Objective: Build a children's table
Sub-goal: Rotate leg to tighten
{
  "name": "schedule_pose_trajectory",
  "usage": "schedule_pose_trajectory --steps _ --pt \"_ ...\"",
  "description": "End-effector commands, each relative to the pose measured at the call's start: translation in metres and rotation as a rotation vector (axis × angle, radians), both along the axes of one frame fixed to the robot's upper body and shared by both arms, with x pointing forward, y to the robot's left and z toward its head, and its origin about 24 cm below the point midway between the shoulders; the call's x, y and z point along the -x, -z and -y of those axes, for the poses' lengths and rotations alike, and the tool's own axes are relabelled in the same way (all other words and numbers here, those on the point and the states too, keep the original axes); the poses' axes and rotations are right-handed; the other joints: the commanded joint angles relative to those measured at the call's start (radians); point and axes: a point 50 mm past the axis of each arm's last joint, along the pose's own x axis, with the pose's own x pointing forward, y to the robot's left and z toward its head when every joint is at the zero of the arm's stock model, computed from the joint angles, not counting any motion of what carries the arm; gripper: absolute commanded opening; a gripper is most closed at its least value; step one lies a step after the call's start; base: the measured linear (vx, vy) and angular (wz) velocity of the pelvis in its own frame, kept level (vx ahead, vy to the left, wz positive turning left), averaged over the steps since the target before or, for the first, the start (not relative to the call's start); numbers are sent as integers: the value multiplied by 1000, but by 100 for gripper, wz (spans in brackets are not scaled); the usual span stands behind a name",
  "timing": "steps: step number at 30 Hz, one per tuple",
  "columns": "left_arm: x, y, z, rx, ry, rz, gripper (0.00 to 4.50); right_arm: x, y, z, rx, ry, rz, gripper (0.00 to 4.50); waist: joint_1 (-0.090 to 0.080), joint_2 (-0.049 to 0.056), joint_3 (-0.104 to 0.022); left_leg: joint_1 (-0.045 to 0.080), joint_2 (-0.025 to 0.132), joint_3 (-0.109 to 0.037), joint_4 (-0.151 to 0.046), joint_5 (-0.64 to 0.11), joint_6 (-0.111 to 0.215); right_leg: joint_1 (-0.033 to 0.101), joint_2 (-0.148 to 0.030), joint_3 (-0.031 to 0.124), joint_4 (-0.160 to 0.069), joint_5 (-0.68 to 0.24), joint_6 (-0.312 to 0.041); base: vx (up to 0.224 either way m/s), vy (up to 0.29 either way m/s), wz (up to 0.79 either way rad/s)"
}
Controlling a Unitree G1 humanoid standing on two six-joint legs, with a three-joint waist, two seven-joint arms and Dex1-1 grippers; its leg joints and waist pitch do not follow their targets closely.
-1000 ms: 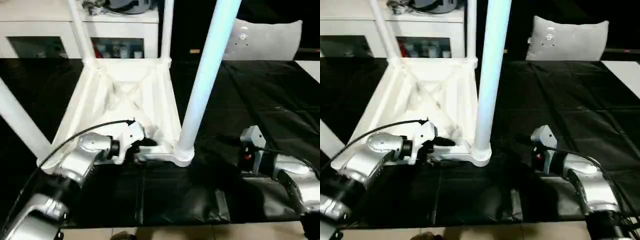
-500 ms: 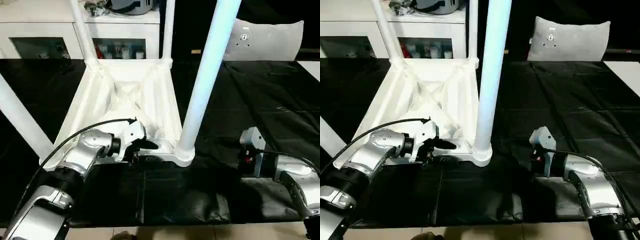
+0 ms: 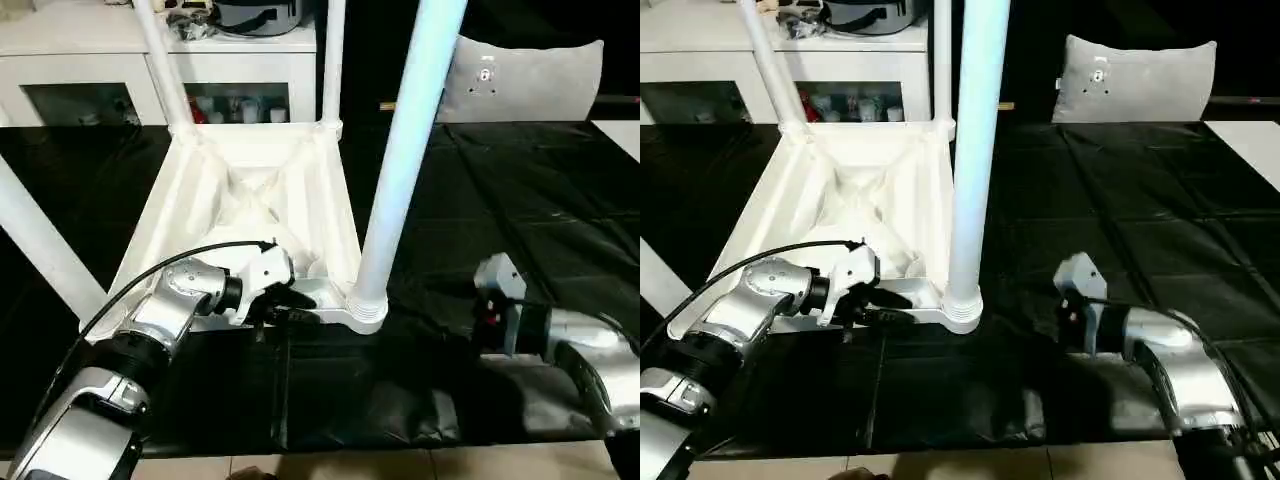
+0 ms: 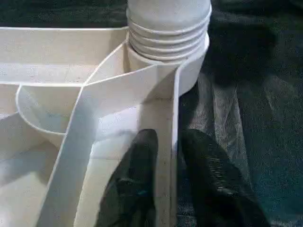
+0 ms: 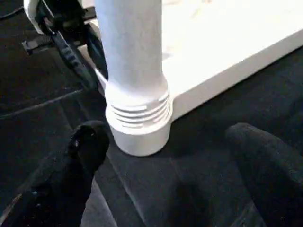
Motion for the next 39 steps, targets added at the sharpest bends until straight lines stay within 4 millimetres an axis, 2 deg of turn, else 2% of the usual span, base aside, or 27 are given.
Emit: schedule_pose_trajectory --steps 1,6,7,10,11,13,14,16,17,18,19,23,25,30,33,34,35,36,37,38,39 --pt "2 9 -6 -63 -5 -31 68 -7 -8 -6 15 -34 34 450 3 -6 -47 29 60 -40 -87 -396 -14 16 -69 37 -96 -376 -216 0 0 0" --pt "1 5 -1 -24 3 -36 29 -18 -13 -18 14 -85 52 450 2 -6 -47 31 61 -40 -86 -398 -17 12 -70 38 -96 -378 -225 0 0 0" --pt "2 5 0 -18 7 -37 15 -19 -15 -21 3 -103 51 450 4 -9 -49 30 62 -39 -85 -391 -14 14 -70 39 -94 -360 -230 0 0 0" --pt "3 5 1 -9 17 -41 2 -21 -17 -25 -18 -136 47 415 6 -9 -52 26 62 -37 -86 -357 -2 19 -68 38 -87 -295 -241 0 0 0" --pt "7 7 2 -2 39 -51 0 -22 -18 -28 -33 -182 34 412 7 -14 -54 24 62 -35 -84 -331 11 21 -67 37 -83 -251 -253 0 0 0" --pt "11 9 4 4 64 -62 0 -23 -19 -32 -51 -229 11 403 8 -10 -53 22 62 -34 -83 -320 18 22 -67 36 -81 -236 -263 0 0 0" --pt "14 10 6 10 83 -67 0 -25 -18 -34 -58 -250 -3 378 10 -15 -56 21 64 -34 -80 -303 26 25 -71 35 -75 -220 -272 0 0 0" --pt "18 10 10 18 99 -69 0 -28 -17 -37 -62 -267 -18 368 10 -12 -54 21 64 -32 -80 -288 32 23 -68 36 -78 -214 -274 0 0 0" --pt "20 11 13 25 105 -67 0 -30 -16 -38 -58 -273 -26 359 9 -22 -56 20 64 -31 -79 -270 38 25 -70 35 -74 -199 -280 0 0 0" --pt "21 10 16 37 104 -65 0 -31 -14 -39 -53 -276 -32 359 13 -16 -56 21 64 -29 -77 -255 42 23 -70 35 -74 -194 -281 0 0 0" --pt "21 10 18 47 95 -64 0 -32 -13 -40 -50 -283 -42 334 12 -21 -56 20 63 -28 -77 -246 45 24 -68 36 -75 -186 -280 0 0 0" --pt "23 11 21 56 82 -68 0 -32 -11 -40 -54 -298 -62 319 26 -24 -58 19 63 -25 -72 -194 67 26 -68 35 -69 -148 -277 0 0 0" --pt "24 11 22 63 64 -75 0 -34 -10 -42 -59 -294 -66 291 30 -25 -59 19 63 -25 -72 -183 70 26 -67 34 -66 -137 -275 0 0 0" --pt "25 11 24 82 11 -104 0 -30 -6 -47 -129 -276 -101 245 29 -25 -55 19 63 -27 -76 -206 66 26 -69 34 -72 -198 -262 0 0 0" --pt "25 8 27 104 -36 -126 0 -26 -1 -51 -146 -246 -118 236 28 -24 -54 23 63 -28 -79 -219 52 23 -68 36 -75 -226 -249 0 0 0" --pt "25 7 29 111 -48 -130 0 -26 0 -52 -145 -235 -121 220 26 -25 -53 20 62 -29 -79 -223 48 25 -70 37 -76 -236 -244 0 0 0" --pt "23 5 32 120 -84 -127 0 -26 4 -54 -133 -185 -121 220 24 -19 -53 20 63 -29 -81 -224 43 23 -70 39 -76 -235 -242 0 0 0" --pt "23 5 32 120 -84 -127 0 -26 4 -54 -133 -185 -121 220 22 -22 -52 21 61 -29 -81 -232 42 22 -68 37 -79 -243 -241 0 0 0" --pt "19 2 36 133 -139 -119 0 -29 8 -58 -113 -91 -114 216 19 -25 -51 18 58 -31 -81 -241 37 25 -70 37 -81 -270 -234 0 0 0" --pt "18 2 38 138 -162 -115 0 -30 10 -60 -108 -51 -112 212 13 -24 -47 19 58 -31 -84 -255 26 21 -69 38 -86 -301 -226 0 0 0" --pt "15 0 48 147 -217 -106 0 -36 16 -66 -94 93 -107 212 5 -23 -47 20 57 -34 -86 -273 14 20 -71 38 -88 -344 -213 0 0 0"
